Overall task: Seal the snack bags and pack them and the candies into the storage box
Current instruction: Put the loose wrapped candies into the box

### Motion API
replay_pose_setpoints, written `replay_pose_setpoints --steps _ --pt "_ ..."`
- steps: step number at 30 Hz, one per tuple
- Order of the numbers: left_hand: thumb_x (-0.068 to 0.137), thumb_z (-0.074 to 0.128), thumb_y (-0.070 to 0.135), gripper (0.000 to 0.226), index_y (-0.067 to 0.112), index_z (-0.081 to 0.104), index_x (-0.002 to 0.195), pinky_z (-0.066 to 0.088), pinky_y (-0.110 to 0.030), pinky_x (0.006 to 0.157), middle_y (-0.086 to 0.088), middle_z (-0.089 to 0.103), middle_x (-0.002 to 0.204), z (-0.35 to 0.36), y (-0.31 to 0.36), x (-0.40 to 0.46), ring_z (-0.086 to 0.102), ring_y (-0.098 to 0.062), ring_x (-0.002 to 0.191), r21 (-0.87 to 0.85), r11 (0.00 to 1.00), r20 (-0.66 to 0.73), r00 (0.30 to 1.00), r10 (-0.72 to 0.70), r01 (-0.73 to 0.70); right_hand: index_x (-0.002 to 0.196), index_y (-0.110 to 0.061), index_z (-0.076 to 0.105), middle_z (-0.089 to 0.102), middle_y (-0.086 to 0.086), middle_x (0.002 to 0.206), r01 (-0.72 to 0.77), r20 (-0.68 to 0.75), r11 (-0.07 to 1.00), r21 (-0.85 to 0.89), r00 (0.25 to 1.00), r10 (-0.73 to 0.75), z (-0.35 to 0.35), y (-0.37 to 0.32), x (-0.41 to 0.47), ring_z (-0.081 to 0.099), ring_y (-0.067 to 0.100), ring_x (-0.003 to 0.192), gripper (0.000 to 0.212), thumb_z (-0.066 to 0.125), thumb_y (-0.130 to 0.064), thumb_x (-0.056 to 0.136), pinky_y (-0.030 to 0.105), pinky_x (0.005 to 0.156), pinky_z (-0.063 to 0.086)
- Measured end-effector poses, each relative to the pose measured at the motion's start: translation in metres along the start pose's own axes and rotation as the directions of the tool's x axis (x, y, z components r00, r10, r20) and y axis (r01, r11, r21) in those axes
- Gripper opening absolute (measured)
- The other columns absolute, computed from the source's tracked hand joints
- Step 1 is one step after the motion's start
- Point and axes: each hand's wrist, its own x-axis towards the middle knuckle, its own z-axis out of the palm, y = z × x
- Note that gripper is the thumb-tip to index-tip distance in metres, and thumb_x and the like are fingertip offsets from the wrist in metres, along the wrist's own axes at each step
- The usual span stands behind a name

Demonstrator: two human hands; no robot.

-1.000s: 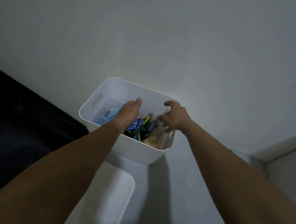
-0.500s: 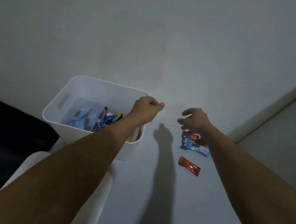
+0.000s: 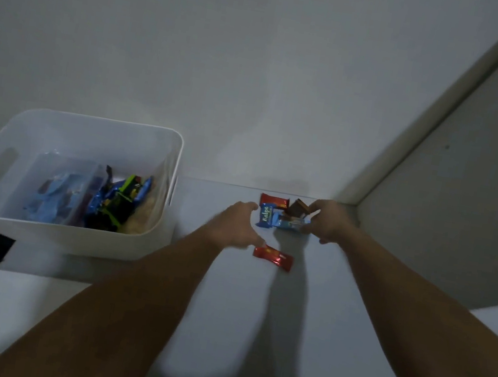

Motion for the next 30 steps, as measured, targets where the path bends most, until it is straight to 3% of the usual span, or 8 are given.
replay_pose_setpoints --steps 2,4,6,10,16,23,26,30 --pt "0.062 0.085 0.039 0.106 0.015 0.026 0.148 0.042 -0.040 0.103 -0.011 0.035 0.148 0.017 -0.001 0.009 0.040 -0.027 0.131 0.156 0.987 0.043 0.999 0.022 -0.029 0.123 -0.012 0.057 0.062 0.014 0.114 0.015 0.023 0.997 -0.072 1.000 -0.013 0.003 0.012 0.008 0.061 0.026 0.079 0.056 0.082 -0.019 0.073 0.030 0.052 0.055" --pt "0.061 0.085 0.042 0.119 0.017 0.012 0.151 0.027 -0.047 0.115 -0.012 0.017 0.157 0.032 -0.001 0.020 0.021 -0.032 0.143 0.266 0.963 0.089 0.996 0.014 -0.037 0.128 -0.014 0.054 0.058 0.014 0.121 0.042 0.053 0.990 -0.133 0.998 -0.035 0.007 0.023 0.018 0.060 0.027 0.098 0.064 0.083 -0.020 0.072 0.030 0.065 0.052" --pt "0.057 0.086 0.047 0.131 0.021 -0.001 0.152 0.017 -0.051 0.118 -0.012 -0.004 0.160 0.047 -0.001 0.034 0.003 -0.035 0.147 0.375 0.925 0.113 0.993 0.021 -0.062 0.130 -0.016 0.052 0.057 0.013 0.126 0.061 0.075 0.983 -0.173 0.996 -0.048 0.010 0.031 0.029 0.057 0.027 0.110 0.068 0.083 -0.021 0.070 0.029 0.078 0.048" --pt "0.050 0.082 0.064 0.146 0.020 -0.014 0.150 0.009 -0.059 0.116 -0.015 -0.025 0.156 0.062 -0.004 0.064 -0.012 -0.039 0.145 0.599 0.786 0.140 0.986 0.090 -0.157 0.129 -0.018 0.052 0.058 0.008 0.126 0.158 0.113 0.964 -0.215 0.984 -0.136 0.013 0.035 0.050 0.055 0.026 0.112 0.064 0.081 -0.022 0.072 0.025 0.079 0.039" --pt "0.041 0.072 0.081 0.155 0.009 -0.011 0.150 0.013 -0.064 0.112 -0.023 -0.022 0.155 0.074 -0.016 0.098 -0.008 -0.046 0.144 0.709 0.664 0.144 0.971 0.192 -0.237 0.132 -0.022 0.051 0.050 0.006 0.125 0.243 0.152 0.935 -0.258 0.966 -0.209 0.031 0.037 0.087 0.052 0.024 0.113 0.073 0.083 -0.038 0.069 0.037 0.100 0.046" --pt "0.045 0.071 0.081 0.157 0.009 -0.022 0.148 -0.005 -0.065 0.110 -0.019 -0.032 0.153 0.085 -0.023 0.122 -0.029 -0.041 0.140 0.594 0.763 0.228 0.963 0.144 -0.255 0.143 -0.028 0.036 0.038 0.002 0.138 0.307 0.181 0.860 -0.407 0.950 -0.253 0.042 0.051 0.117 0.039 0.031 0.124 0.082 0.078 -0.035 0.073 0.044 0.105 0.040" --pt "0.062 0.069 0.073 0.134 0.011 -0.010 0.151 0.000 -0.065 0.112 -0.017 -0.019 0.157 0.087 -0.022 0.125 -0.018 -0.037 0.145 0.533 0.812 0.182 0.970 0.164 -0.237 0.132 -0.026 0.045 0.043 0.003 0.135 0.305 0.138 0.860 -0.408 0.952 -0.272 0.043 0.058 0.120 0.040 0.029 0.119 0.066 0.077 -0.028 0.074 0.040 0.096 0.043" --pt "0.076 0.064 0.046 0.081 0.013 0.034 0.144 0.031 -0.055 0.106 -0.017 0.032 0.148 0.094 -0.032 0.114 0.033 -0.040 0.135 0.489 0.838 -0.029 0.955 0.294 -0.243 0.116 -0.024 0.049 0.045 0.007 0.123 0.288 0.114 0.866 -0.408 0.958 -0.265 0.048 0.063 0.114 0.045 0.026 0.106 0.052 0.078 -0.030 0.073 0.036 0.086 0.046"
